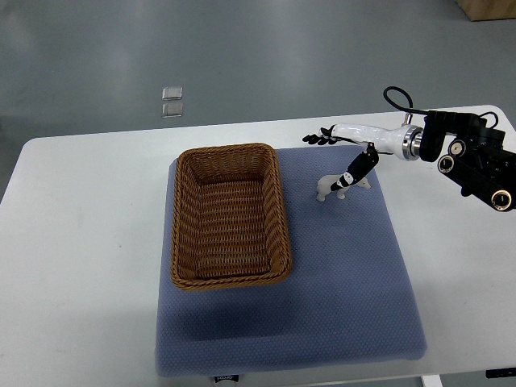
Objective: Place white bear in brown basket with right hand
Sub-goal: 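Close the right hand's fingers around the white polar bear figurine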
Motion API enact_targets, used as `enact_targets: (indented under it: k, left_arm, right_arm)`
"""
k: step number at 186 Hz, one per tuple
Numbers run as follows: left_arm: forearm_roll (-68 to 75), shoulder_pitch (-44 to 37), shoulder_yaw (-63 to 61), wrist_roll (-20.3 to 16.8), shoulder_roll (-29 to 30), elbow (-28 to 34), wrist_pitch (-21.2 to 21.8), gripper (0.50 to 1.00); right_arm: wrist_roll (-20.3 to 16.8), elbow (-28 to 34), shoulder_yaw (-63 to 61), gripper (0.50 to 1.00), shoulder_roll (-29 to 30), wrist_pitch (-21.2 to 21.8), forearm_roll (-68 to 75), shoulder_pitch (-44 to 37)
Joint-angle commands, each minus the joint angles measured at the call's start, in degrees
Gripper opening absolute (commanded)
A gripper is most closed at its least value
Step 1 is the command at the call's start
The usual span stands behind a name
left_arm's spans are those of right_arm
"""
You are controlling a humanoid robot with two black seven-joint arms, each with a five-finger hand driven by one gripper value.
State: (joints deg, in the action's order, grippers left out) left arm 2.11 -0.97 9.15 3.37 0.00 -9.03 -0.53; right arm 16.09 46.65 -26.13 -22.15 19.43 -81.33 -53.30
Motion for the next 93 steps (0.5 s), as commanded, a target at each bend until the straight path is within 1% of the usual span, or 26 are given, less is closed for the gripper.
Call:
enact_targets:
  k: [1,28,42,54,77,86,93]
  left_arm:
    - [0.00,0.00,-0.01,-0.03,0.00,-0.02,0.01,1.000]
    - [0.00,0.09,-0.01,-0.03,0.00,-0.02,0.01,1.000]
    - [0.00,0.09,-0.01,-0.03,0.00,0.06,0.01,1.000]
    - [0.00,0.09,0.07,-0.03,0.00,0.06,0.01,1.000]
    - [0.00,0.09,0.08,-0.03,0.00,0.06,0.01,1.000]
    - [0.00,0.09,0.08,-0.03,0.00,0.06,0.01,1.000]
    - [0.00,0.09,0.08,-0.03,0.00,0.06,0.01,1.000]
  right_arm:
    - [-0.18,-0.06,1.87,0.928,0.18,-1.14,-0.40,-0.31]
    - [-0.27,-0.77,3.37,0.926,0.79,-2.99,-1.02,-0.05]
    - [-0.27,-1.03,5.04,0.924,0.79,-5.27,-1.02,-0.13]
    - [-0.36,-1.82,6.35,0.919,0.88,-6.33,-0.93,-0.22]
    - [-0.27,-2.52,7.32,0.913,0.97,-6.95,-0.93,-0.22]
    - [-0.27,-2.61,7.41,0.907,0.97,-7.03,-0.93,-0.22]
    - [-0.27,-2.61,7.50,0.893,1.05,-7.21,-1.02,-0.22]
